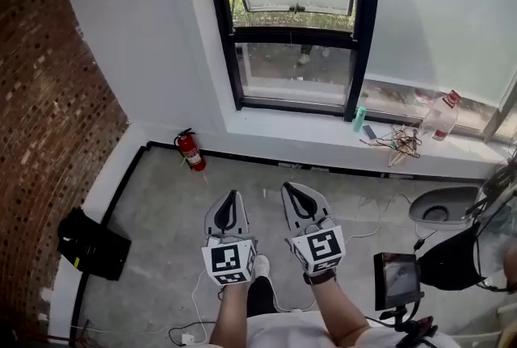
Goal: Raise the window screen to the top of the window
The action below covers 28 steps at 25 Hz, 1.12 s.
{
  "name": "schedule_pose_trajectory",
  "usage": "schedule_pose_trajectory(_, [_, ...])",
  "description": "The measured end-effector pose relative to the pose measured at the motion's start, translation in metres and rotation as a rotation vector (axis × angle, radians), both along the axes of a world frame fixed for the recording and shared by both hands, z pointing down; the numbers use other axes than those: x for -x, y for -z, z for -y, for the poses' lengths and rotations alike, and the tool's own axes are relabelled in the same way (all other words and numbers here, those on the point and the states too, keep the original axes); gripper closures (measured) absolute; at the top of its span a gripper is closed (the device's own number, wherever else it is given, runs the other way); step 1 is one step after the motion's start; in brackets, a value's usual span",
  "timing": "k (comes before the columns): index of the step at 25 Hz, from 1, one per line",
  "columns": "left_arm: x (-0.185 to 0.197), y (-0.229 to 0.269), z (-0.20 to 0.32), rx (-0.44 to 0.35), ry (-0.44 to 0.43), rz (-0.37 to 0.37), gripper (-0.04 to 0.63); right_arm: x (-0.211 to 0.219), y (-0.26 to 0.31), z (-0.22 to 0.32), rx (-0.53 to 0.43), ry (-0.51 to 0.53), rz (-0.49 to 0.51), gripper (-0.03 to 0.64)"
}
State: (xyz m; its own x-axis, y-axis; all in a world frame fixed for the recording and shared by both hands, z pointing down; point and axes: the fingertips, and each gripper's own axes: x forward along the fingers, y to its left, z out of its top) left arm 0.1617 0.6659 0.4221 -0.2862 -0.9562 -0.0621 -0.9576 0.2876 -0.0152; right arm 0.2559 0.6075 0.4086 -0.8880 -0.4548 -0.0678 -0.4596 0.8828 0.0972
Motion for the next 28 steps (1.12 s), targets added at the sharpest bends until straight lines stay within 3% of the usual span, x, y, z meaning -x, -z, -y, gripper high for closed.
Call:
schedule_pose_trajectory(2, [0.027, 0.004, 0.04, -0.017, -0.044, -0.024, 0.595, 0.031, 0.009, 0.029, -0.028, -0.005, -0.007, 0.617])
schedule_pose_trajectory(9, [0.138, 0.067, 0.136, -0.128, -0.088, 0.036, 0.595, 0.148, 0.057, 0.114, -0.096, 0.006, 0.005, 0.617])
schedule_pose_trajectory(13, [0.194, 0.056, 0.18, -0.099, -0.092, -0.064, 0.595, 0.213, 0.024, 0.137, 0.018, 0.033, -0.009, 0.617])
schedule_pose_trajectory(16, [0.206, 0.041, 0.211, -0.067, -0.14, -0.062, 0.595, 0.236, -0.001, 0.16, 0.083, 0.037, -0.035, 0.617])
schedule_pose_trajectory(19, [0.22, 0.026, 0.248, -0.046, -0.169, -0.078, 0.595, 0.248, 0.0, 0.212, 0.09, -0.013, -0.022, 0.617])
schedule_pose_trajectory(24, [0.257, 0.01, 0.32, -0.01, -0.197, -0.052, 0.595, 0.281, -0.008, 0.301, 0.109, -0.059, 0.017, 0.617])
schedule_pose_trajectory(28, [0.286, 0.005, 0.382, 0.011, -0.191, -0.003, 0.595, 0.327, -0.006, 0.376, 0.113, -0.034, 0.081, 0.617])
